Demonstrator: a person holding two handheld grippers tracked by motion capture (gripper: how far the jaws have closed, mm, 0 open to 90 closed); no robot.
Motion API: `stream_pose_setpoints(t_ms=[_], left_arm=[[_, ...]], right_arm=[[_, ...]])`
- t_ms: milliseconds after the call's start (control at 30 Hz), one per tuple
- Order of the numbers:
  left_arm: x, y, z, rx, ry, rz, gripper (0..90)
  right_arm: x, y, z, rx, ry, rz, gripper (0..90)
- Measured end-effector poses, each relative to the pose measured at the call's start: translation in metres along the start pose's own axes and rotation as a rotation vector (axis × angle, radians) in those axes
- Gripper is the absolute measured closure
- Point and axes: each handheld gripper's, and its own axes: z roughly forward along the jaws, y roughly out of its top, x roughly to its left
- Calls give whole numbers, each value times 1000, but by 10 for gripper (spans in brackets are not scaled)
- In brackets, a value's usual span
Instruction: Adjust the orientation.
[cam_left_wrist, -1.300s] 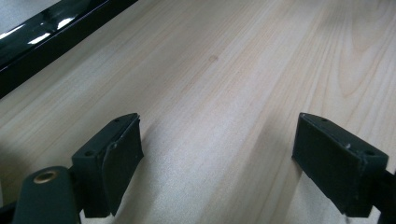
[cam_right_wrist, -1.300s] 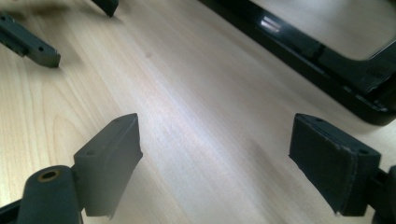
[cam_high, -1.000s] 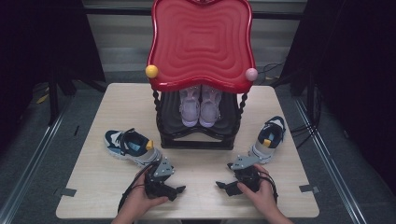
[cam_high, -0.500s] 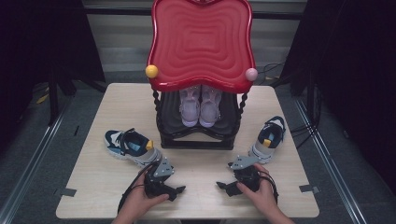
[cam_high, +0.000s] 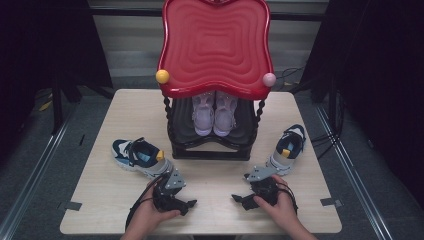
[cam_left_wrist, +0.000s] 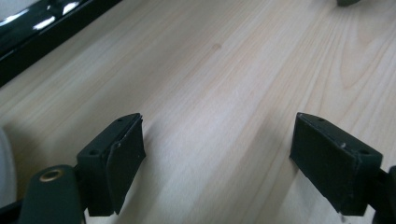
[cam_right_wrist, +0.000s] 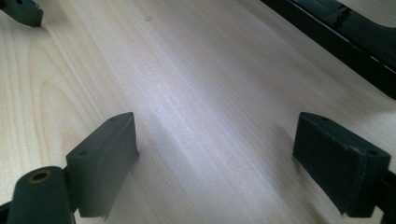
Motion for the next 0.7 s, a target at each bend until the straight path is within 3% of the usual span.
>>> stream_pose_setpoints(t_ms=[133,267,500,600,700], left_arm=[[4,5,-9,81,0,-35,212],[10,12,-21,105,0,-77,244],[23,19,-39,235,20,-133,265],[29,22,-44,280,30,-145,266],[33,27,-48,305,42,-131,266]], right_arm=[[0,0,0,0,0,0,130],[0,0,0,3,-1,3,130],[0,0,0,2,-1,3,130],[0,0,0,3,0,4,130],[0,0,0,2,-1,3,130]])
